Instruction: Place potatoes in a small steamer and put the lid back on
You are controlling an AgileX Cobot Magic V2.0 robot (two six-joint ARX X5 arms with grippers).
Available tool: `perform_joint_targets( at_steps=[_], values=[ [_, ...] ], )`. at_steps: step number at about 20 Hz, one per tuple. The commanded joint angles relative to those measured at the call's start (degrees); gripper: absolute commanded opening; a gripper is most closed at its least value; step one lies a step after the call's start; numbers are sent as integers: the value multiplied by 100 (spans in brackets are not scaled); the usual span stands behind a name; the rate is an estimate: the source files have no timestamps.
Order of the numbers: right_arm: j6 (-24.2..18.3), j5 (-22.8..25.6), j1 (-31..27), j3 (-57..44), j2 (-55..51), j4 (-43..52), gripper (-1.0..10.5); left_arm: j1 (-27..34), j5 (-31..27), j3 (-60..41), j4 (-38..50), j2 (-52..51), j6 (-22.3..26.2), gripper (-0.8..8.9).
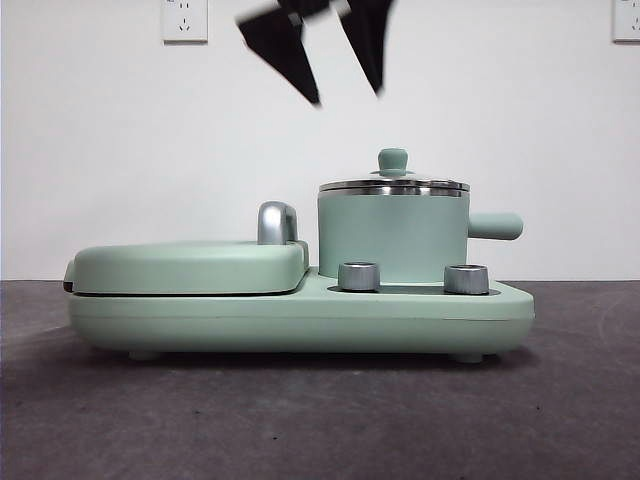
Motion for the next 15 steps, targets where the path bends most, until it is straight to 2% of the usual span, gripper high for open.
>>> perform_joint_targets(
  at_steps=[1,5,8,15],
  values=[
    [57,4,35,39,11,59,441,-59,39,140,-448,-299,-26,413],
    [57,-20,35,39,11,59,441,-59,409,96,-1043,-1167,-136,405],
    [55,-153,35,39,11,59,441,-61,422,-223,-1220,-1867,-188,405],
    [-90,-789,35,39,11,66,441,-96,485,-2155,-973,-3661,-267,405]
  ],
)
